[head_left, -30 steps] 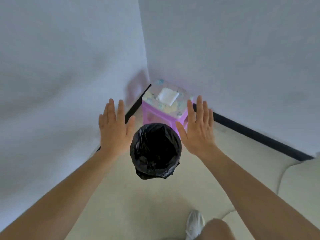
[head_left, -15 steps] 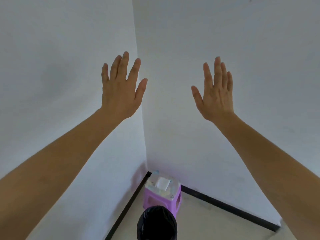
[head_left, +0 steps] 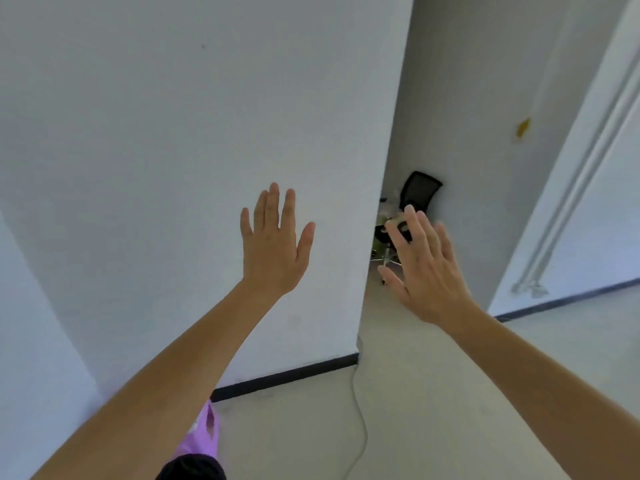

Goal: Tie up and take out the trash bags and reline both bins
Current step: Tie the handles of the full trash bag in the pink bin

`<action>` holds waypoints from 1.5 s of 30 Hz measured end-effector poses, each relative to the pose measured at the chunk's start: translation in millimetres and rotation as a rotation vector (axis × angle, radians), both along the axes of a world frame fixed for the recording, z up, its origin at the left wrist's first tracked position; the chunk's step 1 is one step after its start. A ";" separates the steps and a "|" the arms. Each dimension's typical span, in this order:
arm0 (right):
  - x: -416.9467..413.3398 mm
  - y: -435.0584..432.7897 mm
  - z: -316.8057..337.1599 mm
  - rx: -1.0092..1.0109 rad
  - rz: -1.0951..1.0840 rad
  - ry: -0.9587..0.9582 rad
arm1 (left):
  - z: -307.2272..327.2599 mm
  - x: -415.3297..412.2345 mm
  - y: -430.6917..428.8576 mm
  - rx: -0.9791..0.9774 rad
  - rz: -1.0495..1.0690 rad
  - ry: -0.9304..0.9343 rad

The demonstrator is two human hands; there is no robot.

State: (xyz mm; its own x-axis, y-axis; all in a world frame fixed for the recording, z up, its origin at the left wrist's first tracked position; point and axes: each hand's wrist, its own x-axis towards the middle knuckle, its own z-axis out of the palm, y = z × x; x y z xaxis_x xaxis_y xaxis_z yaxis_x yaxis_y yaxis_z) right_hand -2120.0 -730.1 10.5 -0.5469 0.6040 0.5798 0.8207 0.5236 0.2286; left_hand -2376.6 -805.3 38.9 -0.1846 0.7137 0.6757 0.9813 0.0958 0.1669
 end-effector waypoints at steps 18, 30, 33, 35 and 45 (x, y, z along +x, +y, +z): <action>697.8 -119.1 -4.1 0.047 -0.960 0.212 | -18.2 706.7 100.8 -0.015 -0.914 0.209; 957.2 -4.7 -25.4 0.064 -1.086 0.121 | -25.4 981.8 255.5 0.109 -1.075 0.205; 1036.2 30.7 -11.2 0.060 -1.126 0.089 | -14.5 1063.2 304.7 0.112 -1.115 0.205; 1084.9 42.8 -1.3 0.084 -1.143 0.055 | -6.5 1117.9 328.1 0.126 -1.146 0.196; 1372.1 92.3 -1.5 0.146 -1.233 0.153 | -15.5 1432.2 404.8 0.106 -1.237 0.144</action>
State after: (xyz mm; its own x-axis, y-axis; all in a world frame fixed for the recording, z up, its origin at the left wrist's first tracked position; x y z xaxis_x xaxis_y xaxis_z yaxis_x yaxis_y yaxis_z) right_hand -748.0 -637.8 8.9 0.4158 0.5905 0.6917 0.7693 -0.6340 0.0789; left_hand -944.4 -400.5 23.5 0.6511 0.2969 0.6985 0.4136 -0.9105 0.0015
